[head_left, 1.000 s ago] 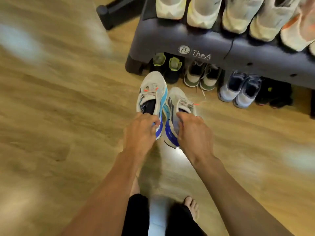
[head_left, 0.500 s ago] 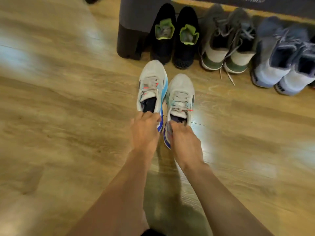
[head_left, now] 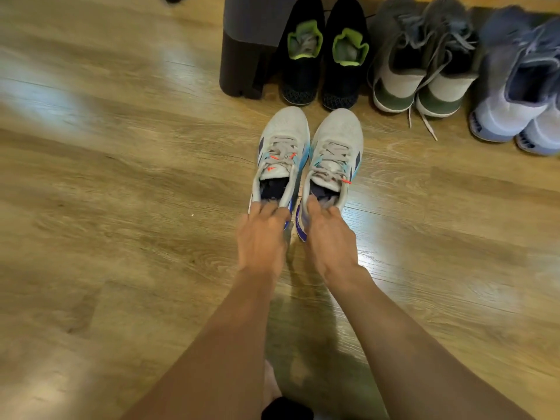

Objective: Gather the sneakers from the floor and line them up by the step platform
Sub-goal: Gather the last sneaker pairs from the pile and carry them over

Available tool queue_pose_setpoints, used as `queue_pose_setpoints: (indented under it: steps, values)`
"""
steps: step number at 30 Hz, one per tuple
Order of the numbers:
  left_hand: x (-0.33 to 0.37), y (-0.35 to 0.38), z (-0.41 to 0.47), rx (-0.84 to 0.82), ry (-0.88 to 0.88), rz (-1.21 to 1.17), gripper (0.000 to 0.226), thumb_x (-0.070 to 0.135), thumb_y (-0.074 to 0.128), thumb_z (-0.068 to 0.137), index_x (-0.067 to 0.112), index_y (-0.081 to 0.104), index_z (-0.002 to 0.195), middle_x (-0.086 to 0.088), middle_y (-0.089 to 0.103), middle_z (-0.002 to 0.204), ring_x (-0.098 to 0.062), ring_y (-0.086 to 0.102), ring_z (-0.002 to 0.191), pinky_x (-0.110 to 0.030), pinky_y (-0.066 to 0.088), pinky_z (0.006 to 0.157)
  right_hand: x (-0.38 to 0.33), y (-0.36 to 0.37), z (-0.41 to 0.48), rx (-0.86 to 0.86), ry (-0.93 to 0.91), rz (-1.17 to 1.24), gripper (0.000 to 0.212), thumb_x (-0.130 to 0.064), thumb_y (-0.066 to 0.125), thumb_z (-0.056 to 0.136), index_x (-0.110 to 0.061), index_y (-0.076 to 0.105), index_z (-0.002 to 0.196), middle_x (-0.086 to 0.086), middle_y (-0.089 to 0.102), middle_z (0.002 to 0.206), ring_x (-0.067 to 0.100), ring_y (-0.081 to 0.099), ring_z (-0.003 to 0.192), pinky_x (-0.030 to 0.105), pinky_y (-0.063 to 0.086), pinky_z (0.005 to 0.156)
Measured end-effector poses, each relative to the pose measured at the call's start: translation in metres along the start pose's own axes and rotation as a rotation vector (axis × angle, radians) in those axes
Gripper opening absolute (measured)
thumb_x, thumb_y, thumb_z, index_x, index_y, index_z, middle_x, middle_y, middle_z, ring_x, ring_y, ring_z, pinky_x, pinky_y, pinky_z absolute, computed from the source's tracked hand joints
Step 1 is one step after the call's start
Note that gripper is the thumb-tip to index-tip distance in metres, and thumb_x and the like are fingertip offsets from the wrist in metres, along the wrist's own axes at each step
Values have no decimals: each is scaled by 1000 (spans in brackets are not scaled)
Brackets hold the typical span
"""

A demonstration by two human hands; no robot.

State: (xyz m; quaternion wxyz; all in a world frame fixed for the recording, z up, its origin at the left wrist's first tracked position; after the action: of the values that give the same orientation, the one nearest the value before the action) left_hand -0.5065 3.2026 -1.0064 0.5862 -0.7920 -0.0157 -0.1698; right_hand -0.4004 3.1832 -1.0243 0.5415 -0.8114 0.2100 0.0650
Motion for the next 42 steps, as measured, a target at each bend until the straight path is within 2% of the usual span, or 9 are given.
queue_pose_setpoints:
  steps: [4, 7, 11, 17, 21, 24, 29, 35, 42]
  values:
    - [8, 3, -3, -36, -9, -70, 32, 3, 53, 84, 13, 64, 112, -3, 58, 126, -21, 41, 123, -32, 37, 93, 8, -7, -4, -77, -12, -21, 55, -2, 48, 91, -15, 29, 141, 11, 54, 116, 28, 48, 115, 35, 38, 66]
    - [23, -7, -11, -32, -132, -337, 26, 2, 53, 87, 14, 67, 106, -6, 52, 136, -22, 40, 130, -33, 36, 104, 7, -25, -11, -195, -115, -54, 46, -7, 50, 91, -14, 36, 134, 16, 49, 127, 31, 46, 119, 38, 41, 73]
    - [56, -60, -35, 108, -207, -577, 20, 4, 54, 85, 12, 67, 98, -4, 65, 105, -23, 59, 100, -37, 46, 87, -11, -95, -33, -114, -189, 64, 14, -18, 52, 90, -14, 54, 103, 12, 56, 111, 32, 53, 103, 36, 46, 74]
    - [105, -211, -76, 121, -134, -519, 22, 9, 57, 88, 15, 67, 107, -2, 66, 109, -21, 59, 99, -24, 39, 85, -46, -258, -109, -1, -197, 149, 35, -13, 51, 89, -17, 55, 123, 9, 55, 125, 32, 54, 110, 41, 48, 86]
    - [173, -362, -94, 193, 30, -454, 21, 14, 60, 89, 13, 66, 109, -3, 64, 106, -24, 59, 99, -27, 39, 87, -66, -409, -178, 123, -228, 140, 43, -13, 52, 90, -19, 51, 132, 6, 54, 131, 29, 52, 118, 39, 43, 95]
    - [250, -489, -117, 216, 179, -434, 23, 21, 59, 89, 15, 66, 111, -7, 65, 110, -25, 58, 104, -39, 45, 92, -84, -539, -244, 241, -220, 111, 40, -16, 51, 90, -19, 52, 131, 7, 56, 128, 29, 53, 117, 38, 43, 92]
    - [375, -662, -181, 303, 458, -368, 18, 29, 53, 90, 29, 64, 104, 1, 64, 110, -20, 56, 105, -37, 45, 88, -102, -715, -365, 438, -210, 75, 41, -18, 52, 91, -22, 49, 132, 6, 60, 123, 28, 55, 112, 40, 45, 88]
    - [479, -795, -260, 442, 775, -329, 23, 25, 54, 88, 24, 64, 108, -3, 64, 107, -23, 56, 103, -40, 45, 88, -110, -854, -499, 693, -190, 81, 43, -24, 56, 91, -26, 50, 134, -1, 62, 124, 21, 58, 112, 42, 47, 93]
    - [576, -897, -337, 516, 1146, -360, 23, 26, 55, 90, 25, 66, 110, 1, 66, 111, -19, 58, 103, -38, 48, 89, -100, -949, -634, 1026, -28, 111, 42, -18, 61, 90, -20, 54, 131, 0, 65, 119, 17, 63, 105, 39, 48, 95]
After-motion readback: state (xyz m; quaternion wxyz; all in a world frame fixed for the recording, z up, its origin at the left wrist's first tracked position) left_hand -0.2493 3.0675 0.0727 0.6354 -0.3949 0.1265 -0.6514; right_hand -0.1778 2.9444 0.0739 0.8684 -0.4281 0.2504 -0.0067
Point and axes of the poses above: each hand's wrist, its own z-axis towards the middle knuckle, its own y-axis out of the palm, x = y × z, the point moved 5 cm from there along z, towards the middle knuckle
